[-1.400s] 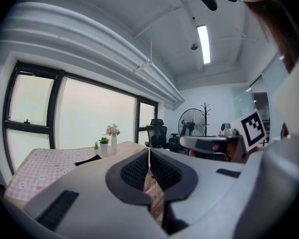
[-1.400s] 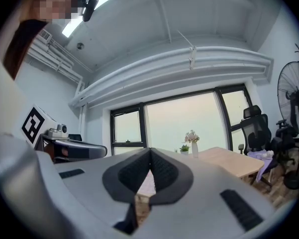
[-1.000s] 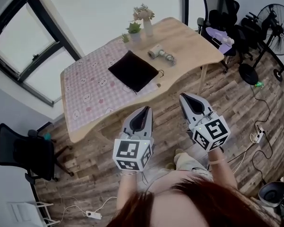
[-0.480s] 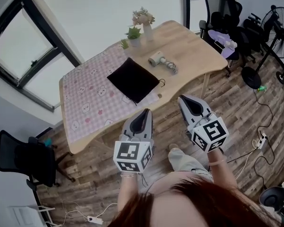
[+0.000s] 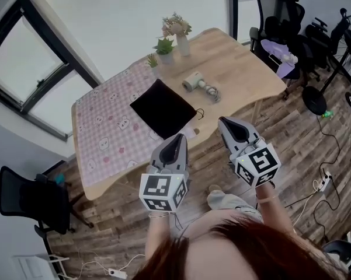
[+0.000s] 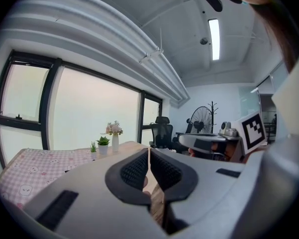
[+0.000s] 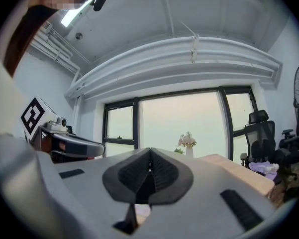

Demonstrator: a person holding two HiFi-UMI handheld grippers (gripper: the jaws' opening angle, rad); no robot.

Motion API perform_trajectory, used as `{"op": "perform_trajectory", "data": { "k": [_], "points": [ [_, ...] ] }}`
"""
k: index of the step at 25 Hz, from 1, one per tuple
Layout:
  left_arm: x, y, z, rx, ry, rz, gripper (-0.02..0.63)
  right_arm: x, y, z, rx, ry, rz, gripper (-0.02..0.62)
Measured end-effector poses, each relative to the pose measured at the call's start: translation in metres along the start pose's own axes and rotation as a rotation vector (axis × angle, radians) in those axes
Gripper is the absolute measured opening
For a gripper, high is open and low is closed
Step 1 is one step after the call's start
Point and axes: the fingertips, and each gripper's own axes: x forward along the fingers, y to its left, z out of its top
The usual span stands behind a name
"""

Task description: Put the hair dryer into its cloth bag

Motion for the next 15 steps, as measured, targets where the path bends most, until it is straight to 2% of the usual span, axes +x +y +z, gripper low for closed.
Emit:
{"op": "perform_trajectory", "data": {
  "k": [15],
  "points": [
    [0.077, 0.032, 0.015, -0.004, 0.003, 0.063, 0.014, 0.068, -0.064, -0.003, -0.012, 0.011, 0.059, 0.0]
  ]
}}
